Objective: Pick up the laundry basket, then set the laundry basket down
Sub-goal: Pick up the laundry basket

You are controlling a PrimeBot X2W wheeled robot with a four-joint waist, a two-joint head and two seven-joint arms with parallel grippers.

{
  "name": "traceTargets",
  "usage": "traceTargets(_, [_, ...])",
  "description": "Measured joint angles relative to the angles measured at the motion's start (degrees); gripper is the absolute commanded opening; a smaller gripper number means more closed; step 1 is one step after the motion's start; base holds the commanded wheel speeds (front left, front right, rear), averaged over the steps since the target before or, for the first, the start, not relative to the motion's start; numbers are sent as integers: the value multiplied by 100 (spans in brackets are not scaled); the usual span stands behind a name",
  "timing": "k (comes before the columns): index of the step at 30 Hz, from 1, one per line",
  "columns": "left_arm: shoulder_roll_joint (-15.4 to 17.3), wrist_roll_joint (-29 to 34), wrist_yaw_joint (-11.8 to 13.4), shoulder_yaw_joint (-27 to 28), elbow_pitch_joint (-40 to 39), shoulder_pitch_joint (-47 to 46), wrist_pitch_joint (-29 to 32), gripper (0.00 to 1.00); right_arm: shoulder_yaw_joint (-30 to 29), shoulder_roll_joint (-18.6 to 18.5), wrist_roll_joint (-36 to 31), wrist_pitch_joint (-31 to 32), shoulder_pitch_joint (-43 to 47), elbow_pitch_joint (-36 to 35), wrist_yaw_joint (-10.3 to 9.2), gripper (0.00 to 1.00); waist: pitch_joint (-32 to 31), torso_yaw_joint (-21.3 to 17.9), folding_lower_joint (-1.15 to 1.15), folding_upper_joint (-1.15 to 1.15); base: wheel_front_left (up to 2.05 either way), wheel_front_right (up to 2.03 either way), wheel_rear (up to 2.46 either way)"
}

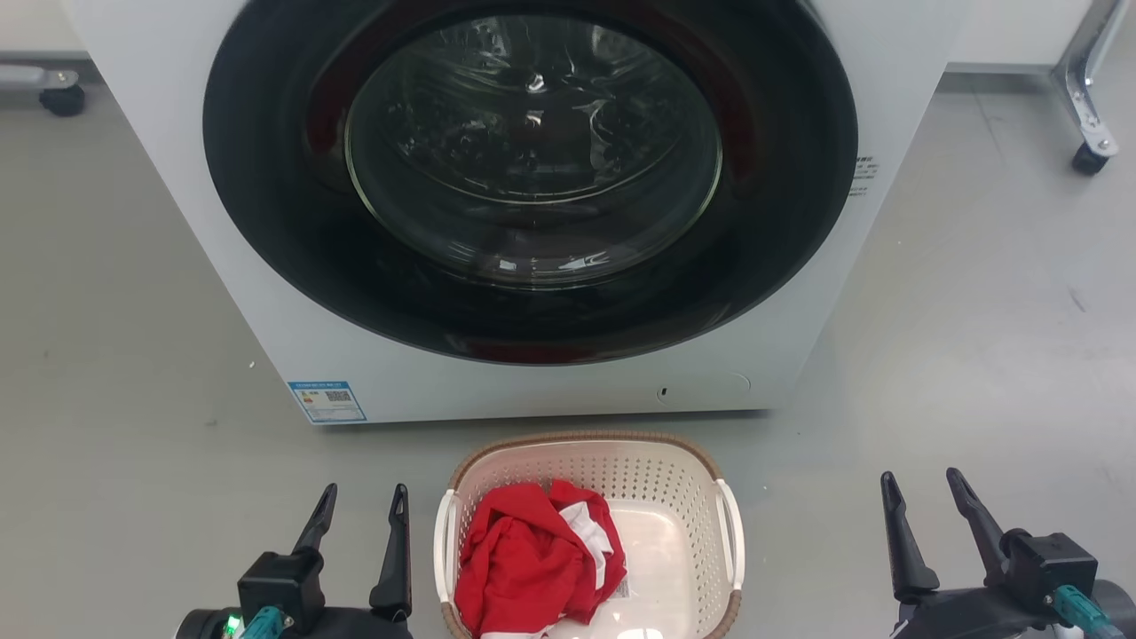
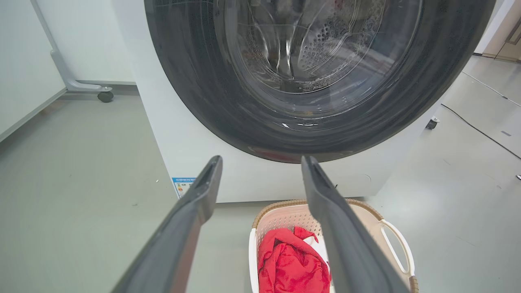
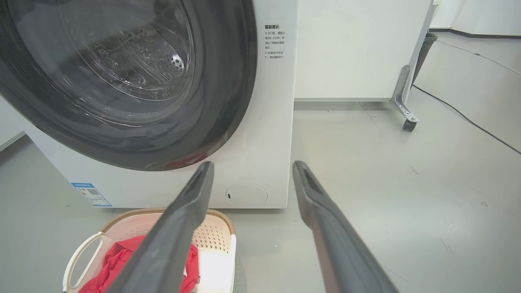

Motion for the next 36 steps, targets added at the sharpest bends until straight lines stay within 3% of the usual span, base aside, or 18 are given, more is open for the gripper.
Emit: traceTargets(36, [-141,31,-59,45,130,-1335,149,100,27,215,-26,-26,-1389,222,51,100,2657,-45,1,1,0,0,0])
